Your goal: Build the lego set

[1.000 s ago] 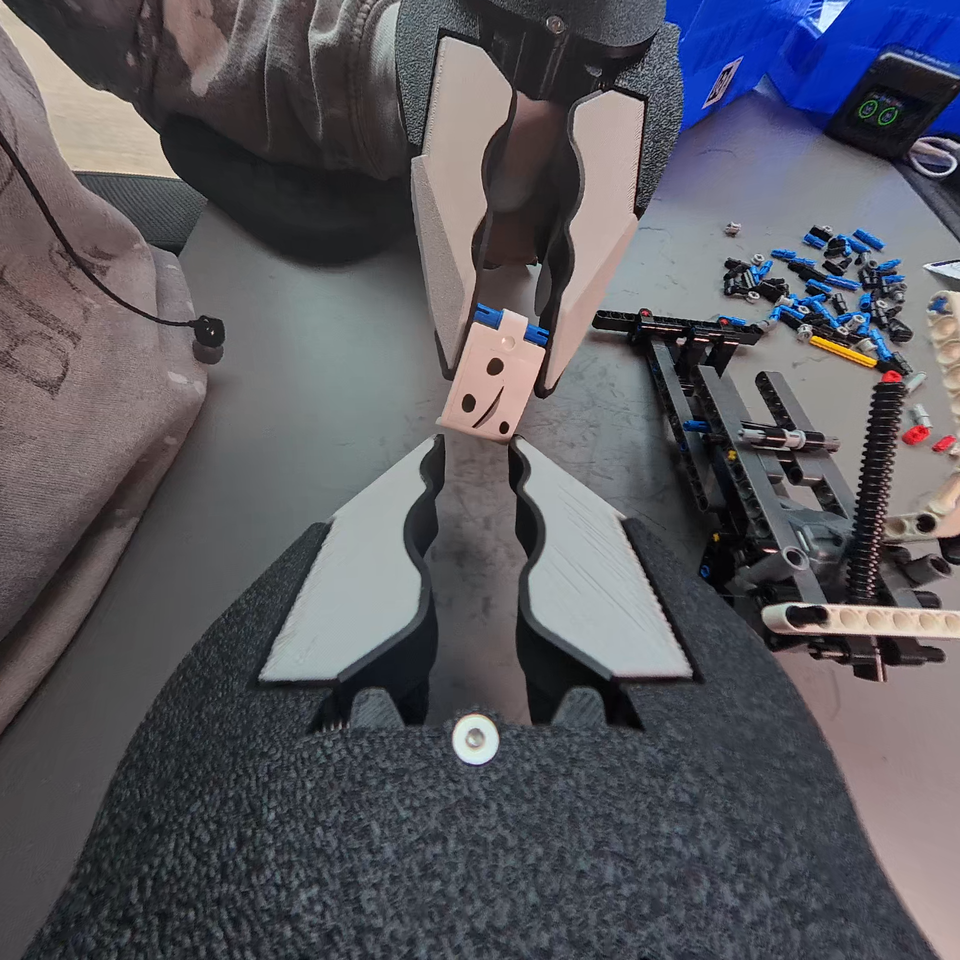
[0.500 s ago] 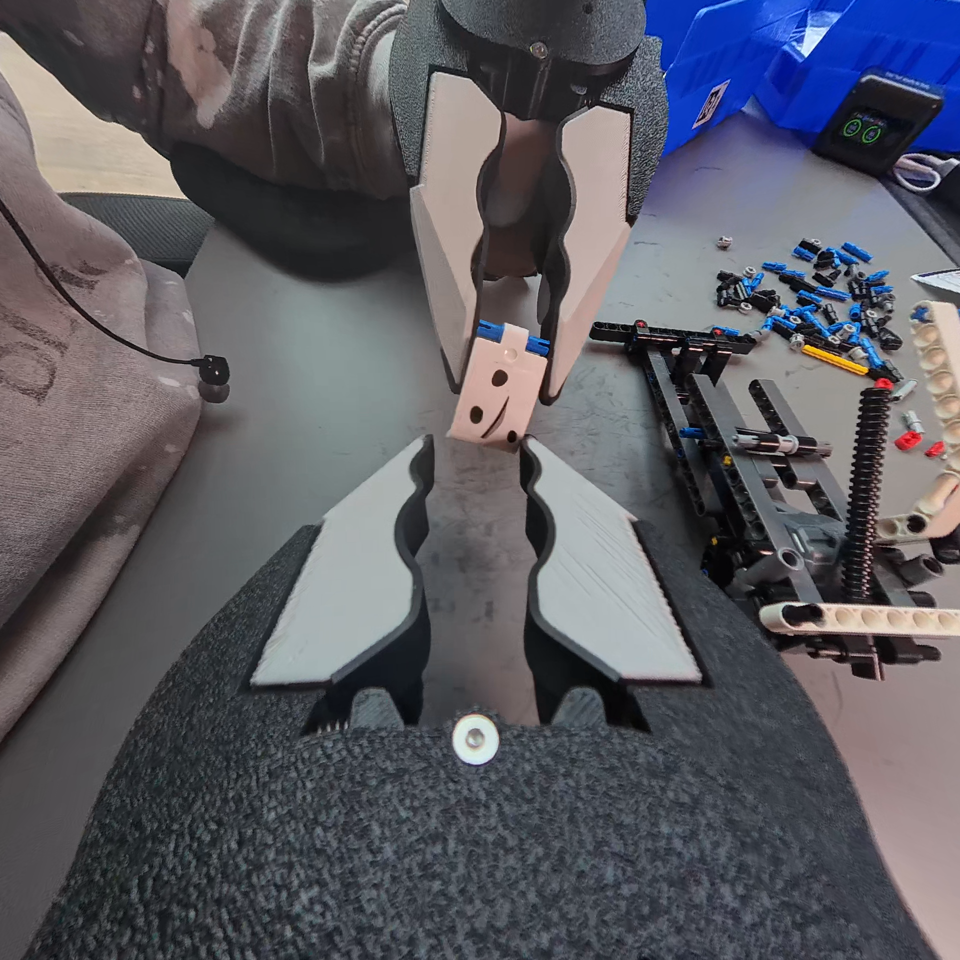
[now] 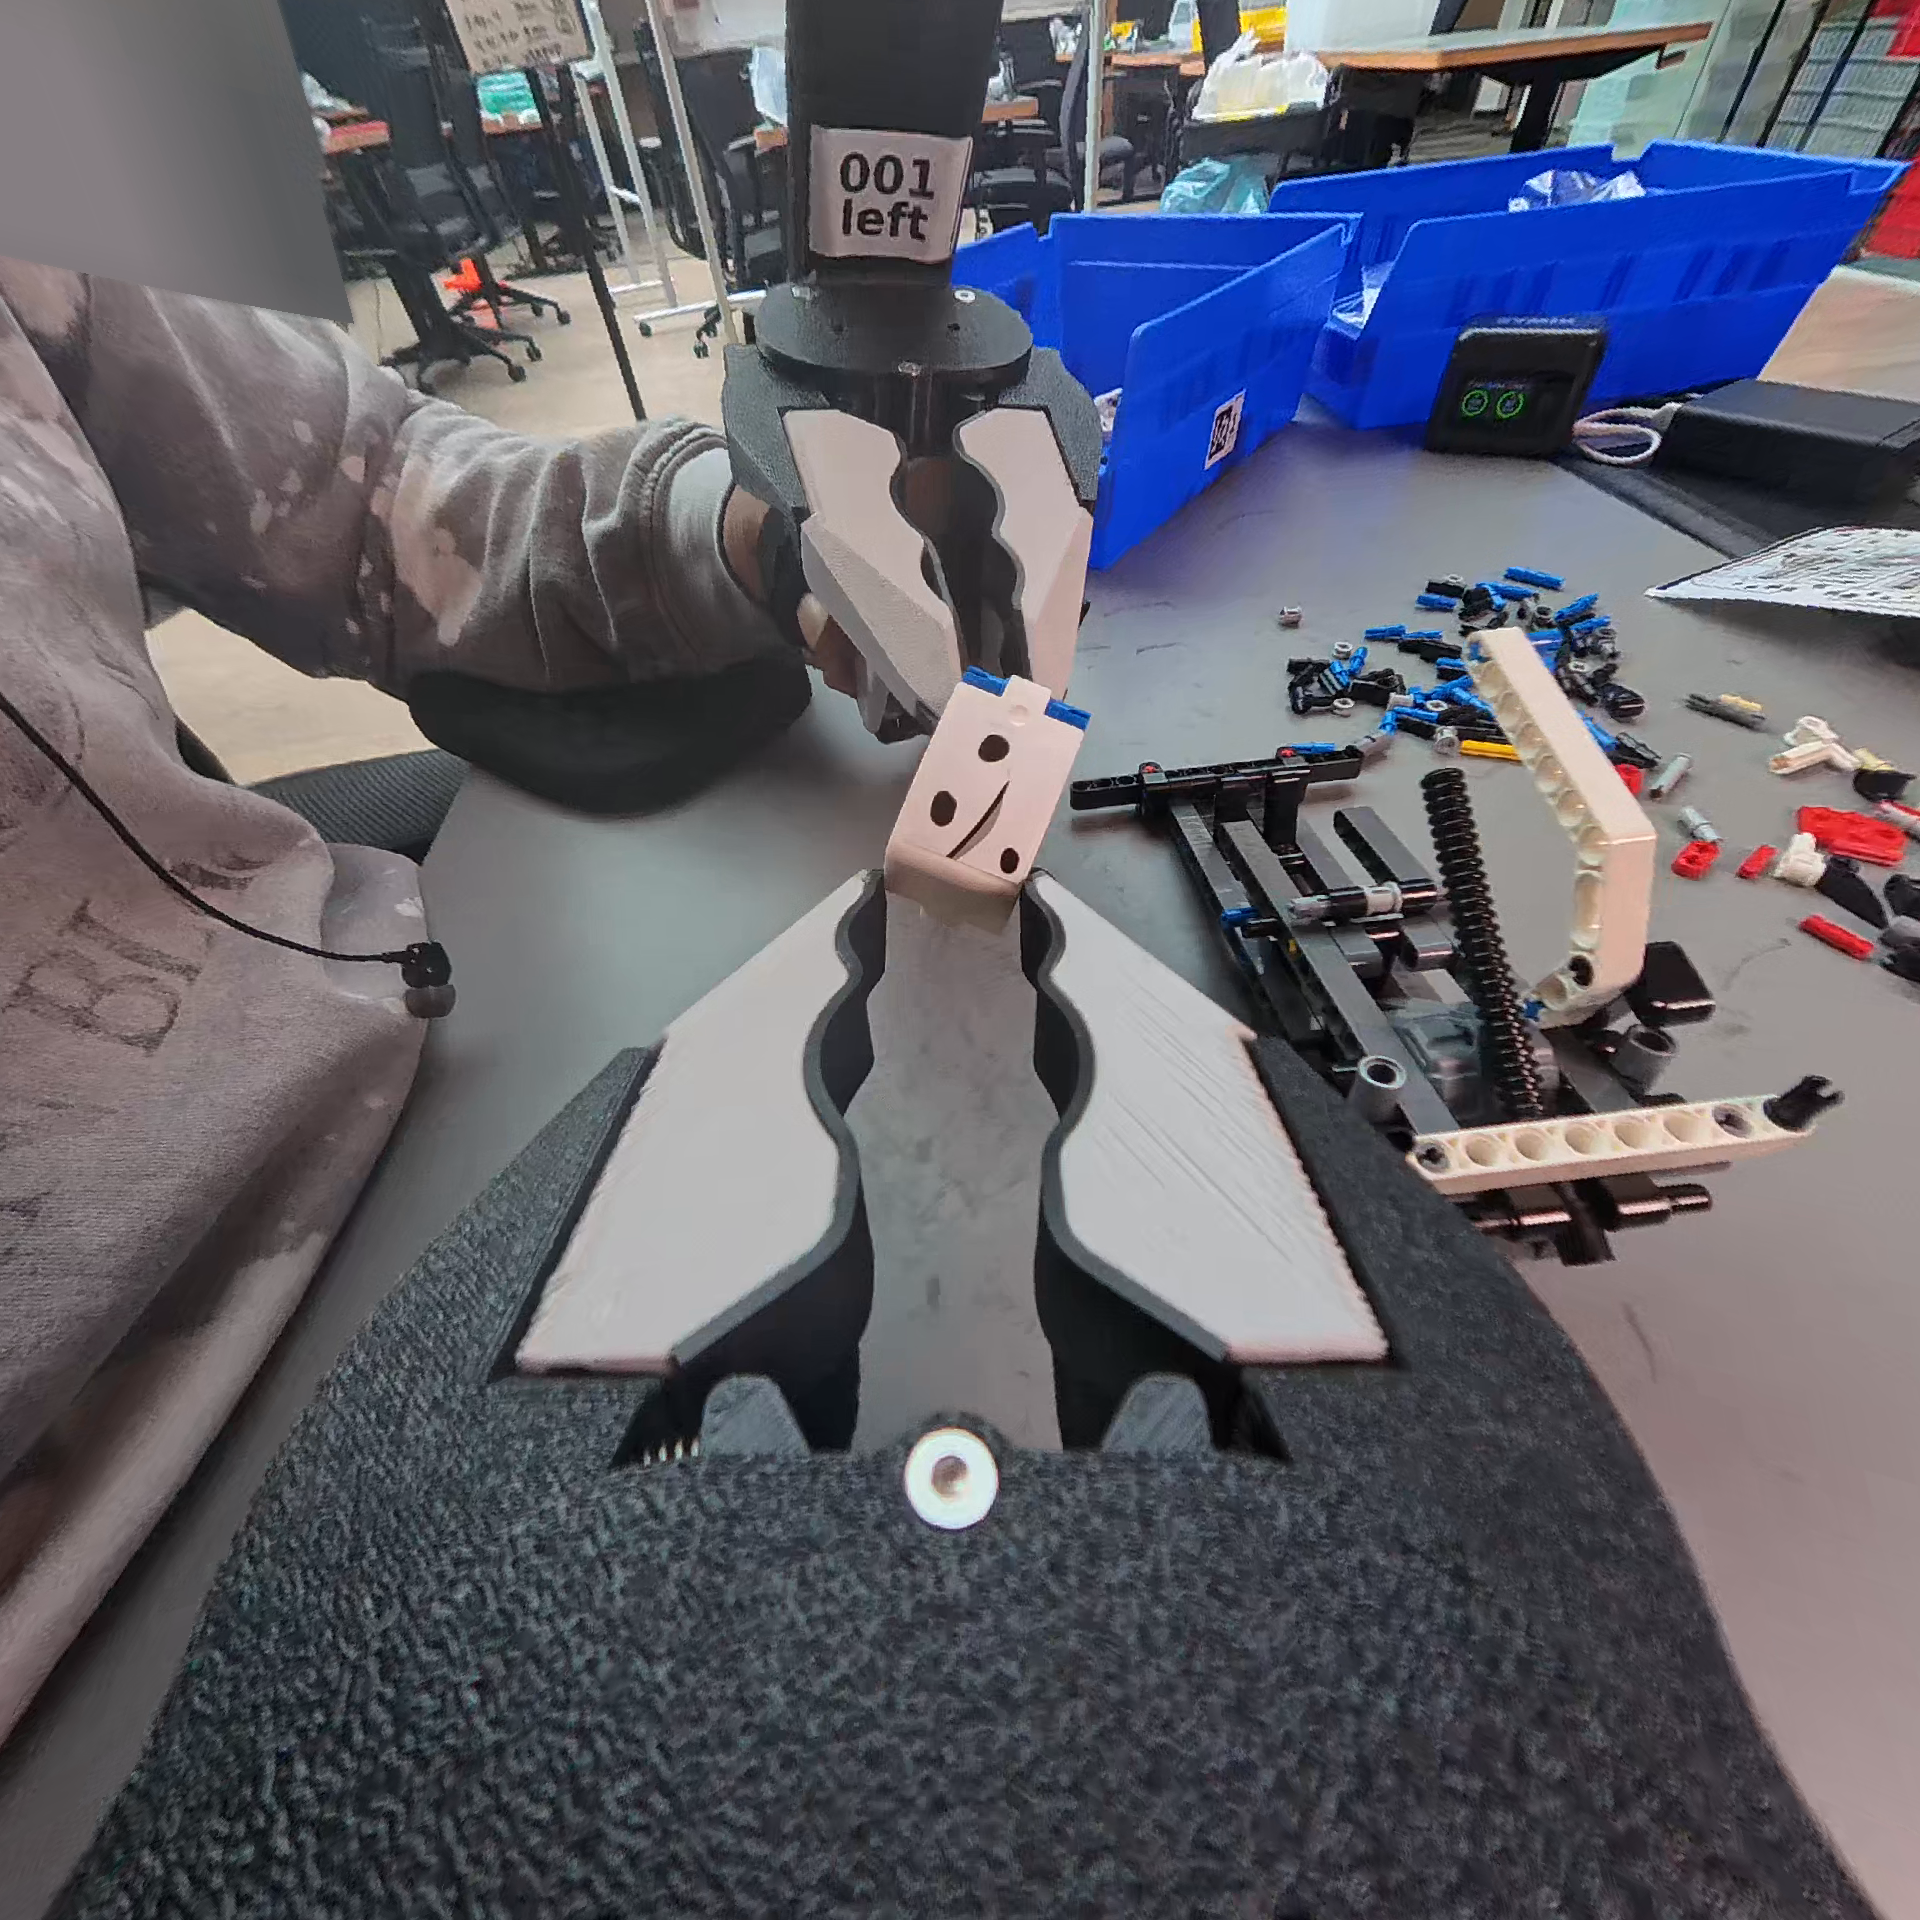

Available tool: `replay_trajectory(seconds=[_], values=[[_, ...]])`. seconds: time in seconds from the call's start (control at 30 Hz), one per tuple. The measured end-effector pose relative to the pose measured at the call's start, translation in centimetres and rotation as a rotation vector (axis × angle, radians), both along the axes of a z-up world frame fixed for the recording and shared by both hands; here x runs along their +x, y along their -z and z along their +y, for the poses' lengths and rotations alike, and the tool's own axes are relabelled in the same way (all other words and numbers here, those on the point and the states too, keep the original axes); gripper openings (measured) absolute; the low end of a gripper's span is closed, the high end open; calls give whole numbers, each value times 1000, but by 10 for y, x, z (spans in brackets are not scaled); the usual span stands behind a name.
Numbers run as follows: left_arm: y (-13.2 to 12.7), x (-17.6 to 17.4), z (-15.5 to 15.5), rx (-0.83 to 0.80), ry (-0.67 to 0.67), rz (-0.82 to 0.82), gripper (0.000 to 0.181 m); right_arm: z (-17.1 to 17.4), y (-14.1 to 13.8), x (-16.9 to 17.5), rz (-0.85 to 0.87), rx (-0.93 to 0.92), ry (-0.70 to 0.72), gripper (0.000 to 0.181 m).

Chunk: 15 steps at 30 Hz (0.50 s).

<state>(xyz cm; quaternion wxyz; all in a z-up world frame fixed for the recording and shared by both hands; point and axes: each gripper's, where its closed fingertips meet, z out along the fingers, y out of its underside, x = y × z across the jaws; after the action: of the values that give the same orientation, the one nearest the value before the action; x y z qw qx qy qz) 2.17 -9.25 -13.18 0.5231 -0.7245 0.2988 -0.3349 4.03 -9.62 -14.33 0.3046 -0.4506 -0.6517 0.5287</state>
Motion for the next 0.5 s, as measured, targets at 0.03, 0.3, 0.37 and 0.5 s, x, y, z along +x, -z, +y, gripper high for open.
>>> replay_trajectory(seconds=[0.03, 0.3, 0.37, 0.5], values=[[-1, -1, 1, -10, -2, -24, 13, 0, -5, 0, 20, -37, -5, 25], [-8, 3, -2, -9, 14, -64, 19, 0, -31, 7, 133, -186, -49, 25], [-7, 4, -2, 3, 11, -48, 22, -3, -27, 7, 121, -171, -58, 25], [-12, 6, -5, 12, 31, -80, 26, -5, -19, 5, 93, -139, -58, 25]])
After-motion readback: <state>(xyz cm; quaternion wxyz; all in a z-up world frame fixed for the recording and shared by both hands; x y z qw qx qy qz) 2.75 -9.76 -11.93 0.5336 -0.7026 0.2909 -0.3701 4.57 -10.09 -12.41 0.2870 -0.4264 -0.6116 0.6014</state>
